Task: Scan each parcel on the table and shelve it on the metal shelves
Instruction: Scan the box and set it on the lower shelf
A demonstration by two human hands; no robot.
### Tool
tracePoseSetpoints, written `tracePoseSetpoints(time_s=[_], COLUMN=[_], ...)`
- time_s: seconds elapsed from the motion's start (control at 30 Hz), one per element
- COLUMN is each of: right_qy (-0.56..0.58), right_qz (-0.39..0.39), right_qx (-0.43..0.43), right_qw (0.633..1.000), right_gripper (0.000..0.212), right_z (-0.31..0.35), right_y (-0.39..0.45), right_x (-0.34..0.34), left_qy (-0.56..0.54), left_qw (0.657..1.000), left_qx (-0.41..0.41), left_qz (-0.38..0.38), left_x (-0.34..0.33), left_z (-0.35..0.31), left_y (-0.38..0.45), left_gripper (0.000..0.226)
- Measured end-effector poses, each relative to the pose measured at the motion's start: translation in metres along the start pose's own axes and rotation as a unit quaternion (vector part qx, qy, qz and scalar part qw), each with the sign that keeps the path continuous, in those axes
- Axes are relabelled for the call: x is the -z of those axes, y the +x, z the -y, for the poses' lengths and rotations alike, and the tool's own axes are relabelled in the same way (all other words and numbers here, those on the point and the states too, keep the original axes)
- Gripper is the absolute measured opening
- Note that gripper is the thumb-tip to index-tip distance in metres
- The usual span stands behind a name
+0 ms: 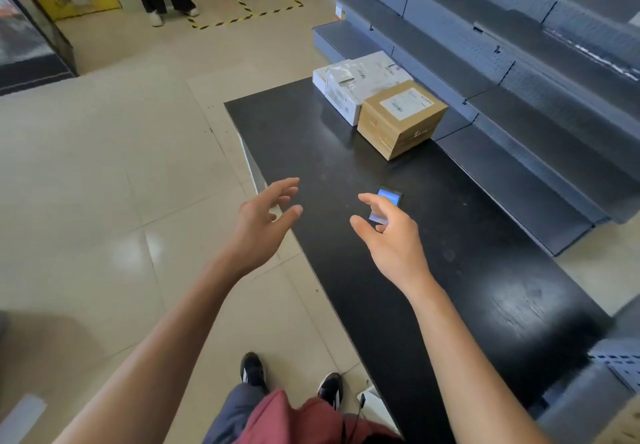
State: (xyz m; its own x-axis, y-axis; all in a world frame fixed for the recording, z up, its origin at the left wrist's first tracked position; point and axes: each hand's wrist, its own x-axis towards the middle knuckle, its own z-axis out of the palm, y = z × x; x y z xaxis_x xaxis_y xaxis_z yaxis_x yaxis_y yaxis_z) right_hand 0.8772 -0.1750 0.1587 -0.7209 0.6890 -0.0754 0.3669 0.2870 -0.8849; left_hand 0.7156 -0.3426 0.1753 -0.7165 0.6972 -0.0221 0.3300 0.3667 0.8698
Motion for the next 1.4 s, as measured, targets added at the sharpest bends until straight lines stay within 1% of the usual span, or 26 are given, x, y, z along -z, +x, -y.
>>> tracePoseSetpoints(time_s=[0.27,0.4,0.53,0.7,0.83,0.93,1.07,1.3,1.4], right_qy=[-0.017,-0.013,-0.017,-0.017,-0.017,-0.006,-0.004,-0.030,-0.077], right_qz=[-0.024,-0.053,-0.111,-0.168,-0.220,-0.243,-0.235,-0.227,-0.206], right_qx=[-0.058,-0.089,-0.125,-0.177,-0.224,-0.257,-0.306,-0.364,-0.391], right_qw=[0.998,0.995,0.986,0.970,0.949,0.935,0.923,0.903,0.894], right_gripper=[0.039,0.043,0.042,0.037,0.036,0.037,0.038,0.051,0.059], right_z=[0.002,0.016,0.021,0.009,-0.015,-0.039,-0.065,-0.117,-0.139], right_y=[0.074,0.109,0.133,0.145,0.153,0.159,0.172,0.190,0.194], right_x=[-0.040,-0.058,-0.066,-0.063,-0.053,-0.045,-0.034,-0.038,-0.048], left_qy=[-0.009,-0.006,-0.012,-0.008,0.008,0.024,0.043,0.078,0.095], left_qw=[0.999,0.994,0.984,0.969,0.952,0.940,0.928,0.907,0.894], left_qx=[-0.010,-0.013,-0.032,-0.069,-0.088,-0.100,-0.099,-0.098,-0.086], left_qz=[0.047,0.108,0.175,0.236,0.293,0.324,0.357,0.402,0.428], left_x=[0.021,0.033,0.033,0.016,-0.016,-0.043,-0.073,-0.111,-0.131], left_z=[0.040,0.060,0.062,0.056,0.053,0.048,0.035,0.032,0.036], left_y=[0.104,0.157,0.204,0.252,0.286,0.308,0.331,0.354,0.351], left_gripper=[0.039,0.039,0.039,0.039,0.040,0.041,0.040,0.040,0.040])
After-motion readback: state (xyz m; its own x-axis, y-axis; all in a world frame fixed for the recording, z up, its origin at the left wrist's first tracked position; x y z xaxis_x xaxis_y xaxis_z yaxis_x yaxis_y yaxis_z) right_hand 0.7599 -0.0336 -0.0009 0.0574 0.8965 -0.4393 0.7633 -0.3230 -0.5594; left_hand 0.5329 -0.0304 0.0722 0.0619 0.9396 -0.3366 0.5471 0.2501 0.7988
